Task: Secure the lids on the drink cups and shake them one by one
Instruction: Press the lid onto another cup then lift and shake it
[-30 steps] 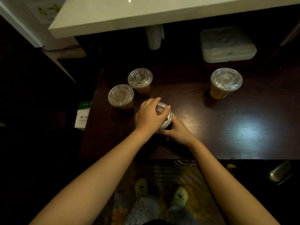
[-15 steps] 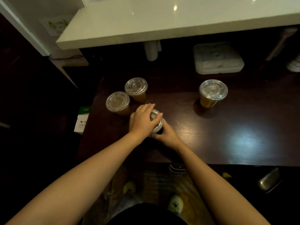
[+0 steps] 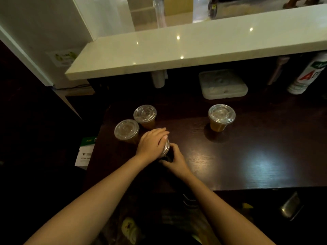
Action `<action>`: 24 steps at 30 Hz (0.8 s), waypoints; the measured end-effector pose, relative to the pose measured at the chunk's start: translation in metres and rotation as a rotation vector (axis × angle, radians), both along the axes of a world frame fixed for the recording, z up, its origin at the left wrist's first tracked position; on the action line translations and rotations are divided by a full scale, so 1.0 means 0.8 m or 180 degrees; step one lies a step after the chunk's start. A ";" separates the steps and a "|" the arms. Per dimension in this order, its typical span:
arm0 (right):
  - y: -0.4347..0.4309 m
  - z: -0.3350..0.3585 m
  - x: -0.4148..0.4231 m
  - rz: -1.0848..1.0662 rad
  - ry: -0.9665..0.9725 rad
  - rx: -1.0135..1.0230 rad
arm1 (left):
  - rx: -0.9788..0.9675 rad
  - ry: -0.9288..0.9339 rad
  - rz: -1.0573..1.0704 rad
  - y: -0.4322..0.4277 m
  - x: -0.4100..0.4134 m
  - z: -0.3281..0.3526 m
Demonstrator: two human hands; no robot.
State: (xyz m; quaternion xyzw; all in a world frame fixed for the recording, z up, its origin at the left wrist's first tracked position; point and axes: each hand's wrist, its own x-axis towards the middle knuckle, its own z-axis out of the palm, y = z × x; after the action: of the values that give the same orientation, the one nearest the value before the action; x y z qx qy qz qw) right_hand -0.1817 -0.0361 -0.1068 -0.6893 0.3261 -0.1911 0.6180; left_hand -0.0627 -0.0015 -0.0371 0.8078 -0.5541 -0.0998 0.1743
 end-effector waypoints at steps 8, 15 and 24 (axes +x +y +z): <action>-0.008 0.012 0.022 -0.0046 0.0035 -0.0169 | 0.0021 0.0131 0.0521 0.001 0.008 0.004; -0.006 0.007 0.024 0.0014 0.0151 -0.0413 | 0.0231 -0.0050 0.0658 -0.003 0.002 -0.007; -0.027 0.004 0.020 0.0414 0.0008 -0.0100 | -0.0055 -0.0145 0.0708 -0.002 0.003 -0.015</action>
State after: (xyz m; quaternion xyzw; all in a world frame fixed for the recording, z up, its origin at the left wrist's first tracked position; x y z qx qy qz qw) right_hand -0.1659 -0.0579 -0.1034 -0.7189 0.2784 -0.1548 0.6178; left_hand -0.0606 -0.0028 -0.0493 0.8649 -0.4657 -0.0567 0.1786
